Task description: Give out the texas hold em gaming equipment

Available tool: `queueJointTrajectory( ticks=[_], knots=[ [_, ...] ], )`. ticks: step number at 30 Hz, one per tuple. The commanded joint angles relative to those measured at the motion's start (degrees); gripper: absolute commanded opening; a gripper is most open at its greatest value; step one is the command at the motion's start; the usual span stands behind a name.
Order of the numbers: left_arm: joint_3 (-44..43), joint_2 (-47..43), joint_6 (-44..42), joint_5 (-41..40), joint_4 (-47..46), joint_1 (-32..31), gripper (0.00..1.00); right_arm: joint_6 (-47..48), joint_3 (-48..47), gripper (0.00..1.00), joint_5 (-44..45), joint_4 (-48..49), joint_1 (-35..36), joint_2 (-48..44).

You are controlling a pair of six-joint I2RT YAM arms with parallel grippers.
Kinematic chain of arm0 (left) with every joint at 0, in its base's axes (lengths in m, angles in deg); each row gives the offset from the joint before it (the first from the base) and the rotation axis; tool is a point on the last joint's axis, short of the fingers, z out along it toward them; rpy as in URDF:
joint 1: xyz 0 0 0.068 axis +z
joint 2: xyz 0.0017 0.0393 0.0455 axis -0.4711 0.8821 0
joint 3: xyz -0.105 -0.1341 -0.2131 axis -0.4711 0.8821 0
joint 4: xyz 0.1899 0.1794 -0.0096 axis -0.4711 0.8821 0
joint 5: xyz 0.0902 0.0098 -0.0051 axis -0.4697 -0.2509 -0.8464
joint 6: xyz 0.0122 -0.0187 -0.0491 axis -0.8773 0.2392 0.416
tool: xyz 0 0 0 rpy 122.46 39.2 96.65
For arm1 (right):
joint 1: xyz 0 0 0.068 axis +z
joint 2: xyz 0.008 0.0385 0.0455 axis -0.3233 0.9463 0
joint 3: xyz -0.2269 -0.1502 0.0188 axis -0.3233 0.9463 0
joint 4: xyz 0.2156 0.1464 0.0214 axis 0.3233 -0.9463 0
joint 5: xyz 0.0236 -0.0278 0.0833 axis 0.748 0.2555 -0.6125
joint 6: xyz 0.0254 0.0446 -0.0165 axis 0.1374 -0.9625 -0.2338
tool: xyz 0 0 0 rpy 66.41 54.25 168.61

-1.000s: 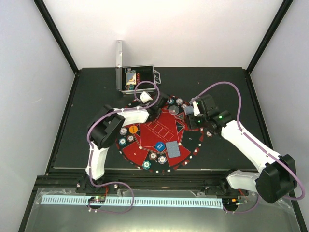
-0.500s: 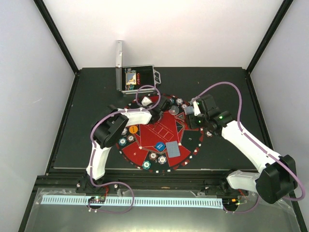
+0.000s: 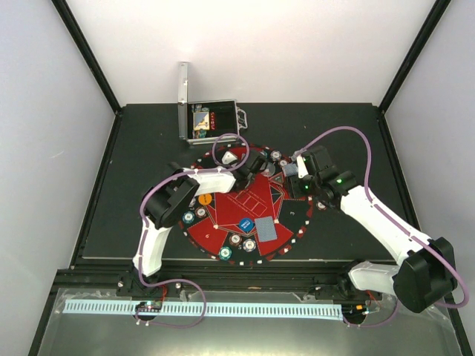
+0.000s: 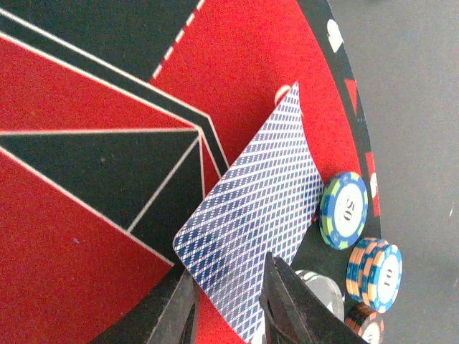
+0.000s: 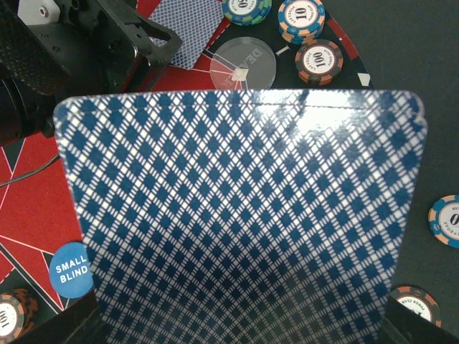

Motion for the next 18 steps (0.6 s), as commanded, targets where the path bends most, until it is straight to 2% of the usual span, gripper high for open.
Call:
queueJointTrajectory(
  ticks=[1,4,11,18],
  knots=[
    [-1.77,1.23,-1.55,1.95,-1.21,-1.14,0.27,0.32,0.26,0.6,-0.27,1.58,-0.37,-1.5],
    [-2.63,1.74,-2.87,2.99,-1.51,-1.49,0.28,0.31,0.17,0.6,-0.06,1.57,-0.37,-1.27],
    [-1.07,0.13,-2.86,4.7,-1.66,-1.6,0.37,0.5,-0.04,0.61,0.32,1.26,-0.43,-1.07],
    [8.81,-9.19,-5.48,2.73,-4.31,-0.45,0.62,1.1,-0.17,0.61,0.27,0.87,-0.34,-0.27]
  ],
)
